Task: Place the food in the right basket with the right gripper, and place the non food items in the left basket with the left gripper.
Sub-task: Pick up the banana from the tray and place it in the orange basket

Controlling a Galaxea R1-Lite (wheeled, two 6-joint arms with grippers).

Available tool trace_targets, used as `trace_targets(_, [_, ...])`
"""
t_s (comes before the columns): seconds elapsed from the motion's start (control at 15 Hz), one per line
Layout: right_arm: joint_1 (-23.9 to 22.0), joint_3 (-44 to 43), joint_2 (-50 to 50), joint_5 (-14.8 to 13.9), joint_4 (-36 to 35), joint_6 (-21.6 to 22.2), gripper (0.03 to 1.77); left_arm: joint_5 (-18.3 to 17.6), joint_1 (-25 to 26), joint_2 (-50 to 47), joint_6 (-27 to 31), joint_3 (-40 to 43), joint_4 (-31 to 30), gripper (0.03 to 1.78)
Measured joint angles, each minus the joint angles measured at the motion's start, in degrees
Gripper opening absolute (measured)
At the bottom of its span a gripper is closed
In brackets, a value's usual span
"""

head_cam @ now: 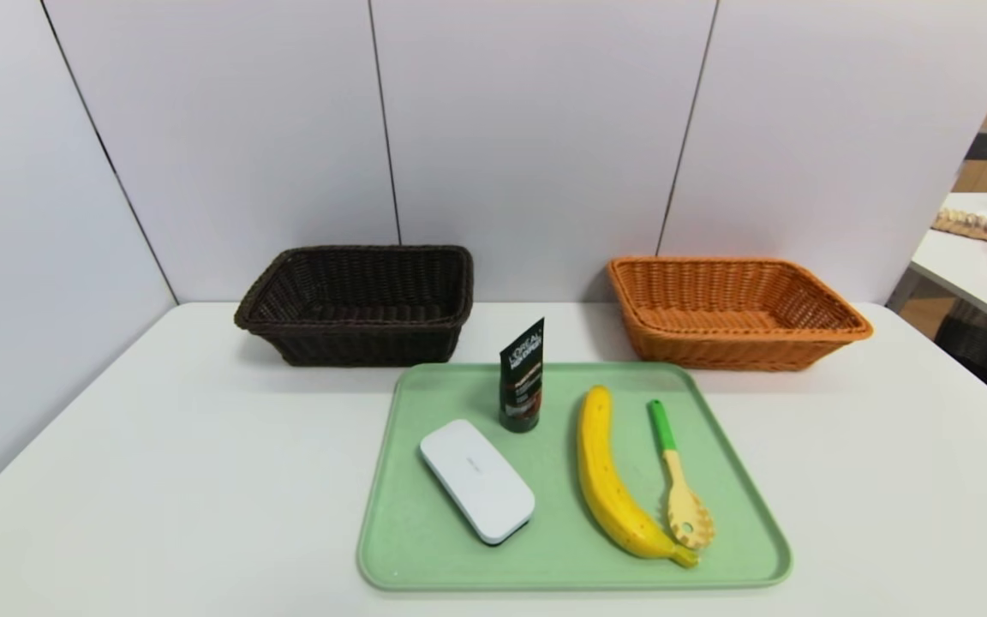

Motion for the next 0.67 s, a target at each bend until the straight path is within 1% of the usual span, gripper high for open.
trace_targets(0.2, [0.2, -14.4, 14.4, 0.4, -1.2, 1.3, 1.7, -0.1, 0.0, 13.1, 0.5, -12.0, -2.6, 1.69])
trace_targets(0.33, [0.2, -23.5, 23.9, -0.6, -1.1, 2.5, 1.7, -0.3, -0.1, 20.9, 1.1, -17.7, -3.9, 1.69])
trace_targets(0.47, [1.4, -31.1, 33.2, -3.2, 0.7, 4.0, 1.7, -0.4, -1.2, 28.1, 1.4, -21.6, -4.6, 1.69])
trace_targets(0.53, [3.2, -34.7, 37.3, -5.0, 2.6, 5.8, 1.7, -0.3, -2.4, 31.2, 1.4, -22.7, -4.7, 1.69])
trace_targets(0.67, [9.7, -41.0, 45.0, -9.6, 8.9, 10.9, 1.7, 0.3, -5.8, 36.6, 1.4, -24.1, -4.8, 1.69])
